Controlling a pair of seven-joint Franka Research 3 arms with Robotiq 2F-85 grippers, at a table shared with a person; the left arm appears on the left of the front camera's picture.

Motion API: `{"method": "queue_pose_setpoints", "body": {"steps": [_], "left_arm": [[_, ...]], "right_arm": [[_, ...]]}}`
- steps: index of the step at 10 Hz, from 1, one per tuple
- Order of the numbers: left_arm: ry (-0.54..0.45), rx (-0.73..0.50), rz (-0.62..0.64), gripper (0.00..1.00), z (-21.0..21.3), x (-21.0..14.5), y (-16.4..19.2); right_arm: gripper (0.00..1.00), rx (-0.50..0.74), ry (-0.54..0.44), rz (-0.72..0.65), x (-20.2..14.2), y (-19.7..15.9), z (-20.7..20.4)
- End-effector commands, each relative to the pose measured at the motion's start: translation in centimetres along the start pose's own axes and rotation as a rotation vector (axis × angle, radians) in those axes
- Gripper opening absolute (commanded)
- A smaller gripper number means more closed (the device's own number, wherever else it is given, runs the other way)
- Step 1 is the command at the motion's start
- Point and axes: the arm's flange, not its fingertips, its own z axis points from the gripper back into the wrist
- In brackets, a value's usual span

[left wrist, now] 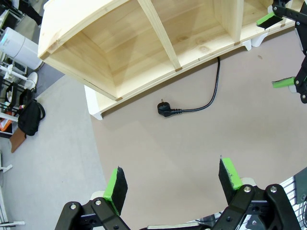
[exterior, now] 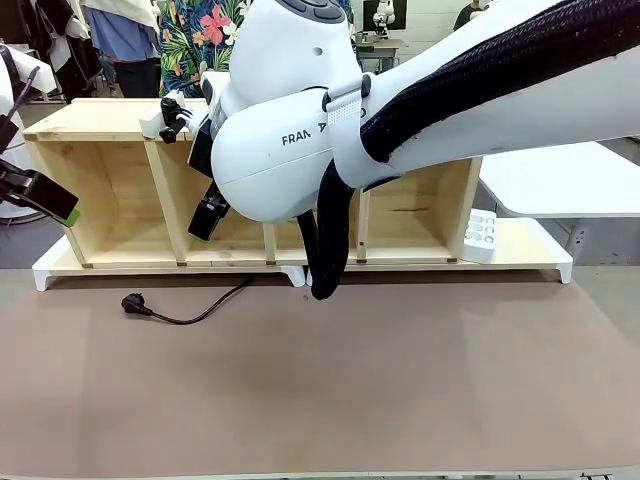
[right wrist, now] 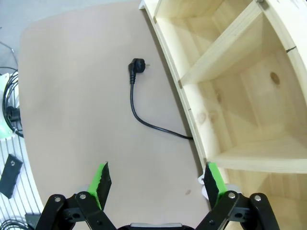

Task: Perform cable management.
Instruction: When the cord part of the Power Cable appears at the lower middle area of the table and stops, grasp the cord part of the Power Cable.

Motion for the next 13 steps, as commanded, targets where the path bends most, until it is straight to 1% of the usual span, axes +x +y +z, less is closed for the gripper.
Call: {"method": "queue_pose_setpoints", "body": {"steps": [1, 2, 4, 6, 10, 13], "left_arm": [[-0.001, 0.001, -0.005, 1.00, -0.1, 0.1, 0.1], [-0.001, 0.001, -0.005, 1.00, -0.1, 0.1, 0.1], [-0.001, 0.001, -0.005, 1.00, -0.1, 0.1, 0.1], [-0.001, 0.001, -0.005, 1.00, -0.1, 0.1, 0.1], [-0.001, 0.001, -0.005, 1.00, -0.1, 0.1, 0.1], [-0.001, 0.001, -0.005, 1.00, -0.1, 0.1, 0.1]], "right_arm": [[1.00, -0.001, 0.004, -0.004, -0.4, 0.1, 0.2], [1.00, 0.000, 0.000, 0.000, 0.0, 0.0, 0.0], [1.00, 0.126, -0.012, 0.048, 1.7, -2.0, -3.7], [1.00, 0.223, 0.002, 0.099, 3.6, -2.9, -6.8], [1.00, 0.316, 0.001, 0.129, 4.8, -3.2, -10.0], [1.00, 0.375, 0.004, 0.175, 6.8, -2.8, -14.2]]}}
